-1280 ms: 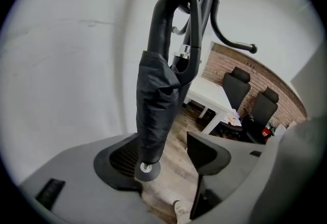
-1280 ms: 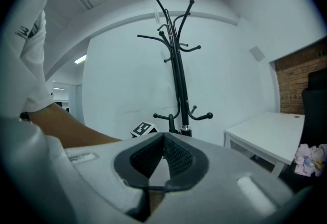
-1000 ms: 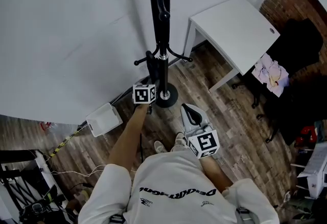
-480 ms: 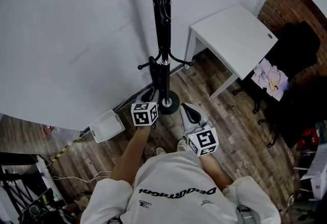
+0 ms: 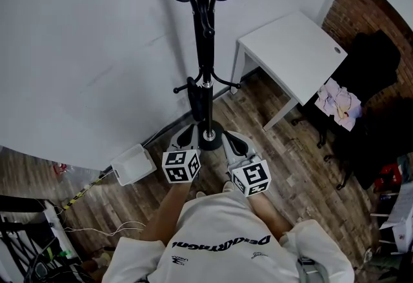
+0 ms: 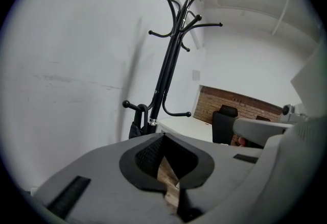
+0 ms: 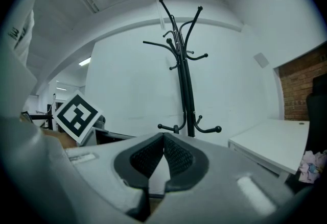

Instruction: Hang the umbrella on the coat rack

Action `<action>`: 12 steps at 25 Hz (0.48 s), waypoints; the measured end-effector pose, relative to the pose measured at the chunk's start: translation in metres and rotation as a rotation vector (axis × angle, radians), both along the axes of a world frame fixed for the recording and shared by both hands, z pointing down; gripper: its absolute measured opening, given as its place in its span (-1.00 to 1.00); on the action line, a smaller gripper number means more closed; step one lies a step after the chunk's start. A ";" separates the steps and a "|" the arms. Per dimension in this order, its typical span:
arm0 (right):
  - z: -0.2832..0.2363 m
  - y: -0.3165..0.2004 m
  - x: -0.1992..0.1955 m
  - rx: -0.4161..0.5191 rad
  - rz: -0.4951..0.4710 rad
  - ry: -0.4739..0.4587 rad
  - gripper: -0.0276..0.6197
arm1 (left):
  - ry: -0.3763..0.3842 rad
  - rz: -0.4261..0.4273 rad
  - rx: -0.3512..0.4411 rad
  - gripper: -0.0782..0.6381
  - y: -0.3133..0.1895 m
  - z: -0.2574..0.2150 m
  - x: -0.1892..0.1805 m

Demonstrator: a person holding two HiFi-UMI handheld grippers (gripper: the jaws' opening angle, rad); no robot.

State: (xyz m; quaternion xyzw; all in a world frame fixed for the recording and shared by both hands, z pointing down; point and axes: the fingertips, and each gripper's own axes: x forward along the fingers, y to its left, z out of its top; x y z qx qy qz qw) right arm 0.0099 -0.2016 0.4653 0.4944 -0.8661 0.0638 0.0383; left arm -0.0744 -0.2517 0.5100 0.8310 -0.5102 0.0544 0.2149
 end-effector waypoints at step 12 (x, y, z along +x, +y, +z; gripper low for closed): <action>-0.009 -0.006 -0.006 0.035 -0.009 0.003 -0.92 | -0.058 -0.043 0.140 -0.79 0.030 -0.038 -0.003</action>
